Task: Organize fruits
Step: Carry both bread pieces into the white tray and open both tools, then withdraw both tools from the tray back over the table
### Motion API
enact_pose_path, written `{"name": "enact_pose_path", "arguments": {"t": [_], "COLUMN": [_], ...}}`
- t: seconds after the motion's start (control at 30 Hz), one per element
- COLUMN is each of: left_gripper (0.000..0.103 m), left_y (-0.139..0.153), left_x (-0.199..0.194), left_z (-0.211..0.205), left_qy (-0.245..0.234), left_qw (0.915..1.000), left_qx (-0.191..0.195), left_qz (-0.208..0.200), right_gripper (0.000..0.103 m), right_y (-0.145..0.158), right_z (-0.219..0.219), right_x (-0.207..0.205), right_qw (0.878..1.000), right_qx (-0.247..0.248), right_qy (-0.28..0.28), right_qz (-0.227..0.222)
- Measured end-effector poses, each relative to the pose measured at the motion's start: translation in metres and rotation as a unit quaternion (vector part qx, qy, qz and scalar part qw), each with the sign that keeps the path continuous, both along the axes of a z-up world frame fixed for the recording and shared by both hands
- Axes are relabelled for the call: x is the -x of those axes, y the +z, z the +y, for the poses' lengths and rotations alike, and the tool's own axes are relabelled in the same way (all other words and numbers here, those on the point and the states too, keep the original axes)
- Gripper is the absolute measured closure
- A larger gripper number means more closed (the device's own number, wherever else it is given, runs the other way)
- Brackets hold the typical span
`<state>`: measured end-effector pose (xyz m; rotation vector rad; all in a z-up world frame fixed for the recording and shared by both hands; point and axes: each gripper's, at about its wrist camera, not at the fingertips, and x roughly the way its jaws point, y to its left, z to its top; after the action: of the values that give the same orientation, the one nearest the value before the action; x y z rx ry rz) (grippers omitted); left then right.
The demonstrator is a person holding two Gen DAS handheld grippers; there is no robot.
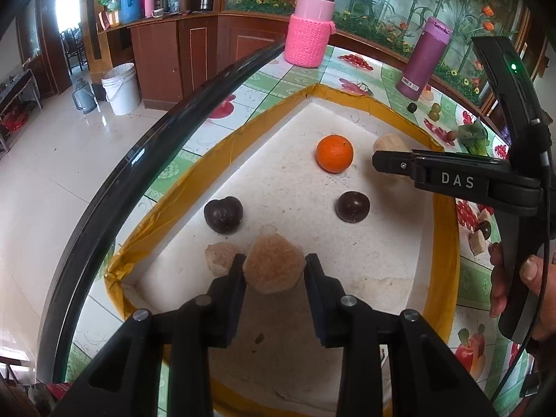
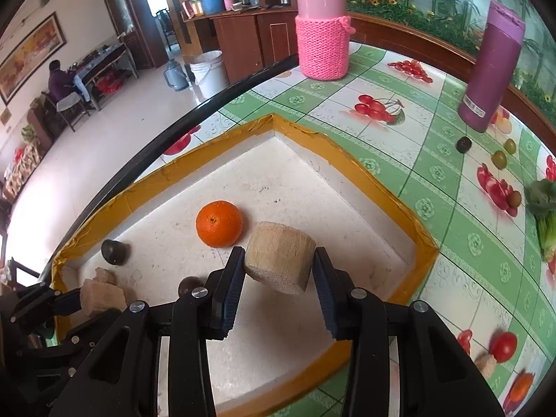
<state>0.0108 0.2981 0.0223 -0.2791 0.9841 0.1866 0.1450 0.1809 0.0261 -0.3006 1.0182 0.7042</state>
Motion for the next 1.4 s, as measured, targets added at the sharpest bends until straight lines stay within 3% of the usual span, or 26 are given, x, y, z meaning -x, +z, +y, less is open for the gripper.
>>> {"name": "enact_pose_path", "arguments": {"t": [0.4, 0.57, 0.83, 1.0, 1.4], "left_gripper": [0.066, 0.047, 0.035, 0.032, 0.016], "left_y": [-0.008, -0.007, -0.002, 0.005, 0.026], "left_x": [-0.002, -0.001, 0.005, 0.012, 0.034], "left_z": [-0.002, -0.007, -0.013, -0.01, -0.014], "left_qy": [0.001, -0.004, -0.007, 0.0, 0.008], "left_qw": [1.0, 0.9999, 0.9995, 0.9996, 0.9984], "left_qx": [-0.004, -0.012, -0.03, -0.028, -0.046], "left_qz": [0.008, 0.009, 0.003, -0.005, -0.033], "right_gripper": [0.064, 0.059, 0.059, 0.054, 0.035], "right_y": [-0.011, -0.01, -0.001, 0.009, 0.033], "right_z": [0.003, -0.003, -0.011, -0.019, -0.057], "right_x": [-0.002, -0.001, 0.011, 0.022, 0.062], "right_qw": [1.0, 1.0, 1.0, 1.0, 0.998], "right_qx": [0.014, 0.013, 0.02, 0.011, -0.027], "right_qy": [0.011, 0.003, -0.001, -0.009, -0.038], "right_qz": [-0.006, -0.005, -0.022, -0.028, -0.043]}}
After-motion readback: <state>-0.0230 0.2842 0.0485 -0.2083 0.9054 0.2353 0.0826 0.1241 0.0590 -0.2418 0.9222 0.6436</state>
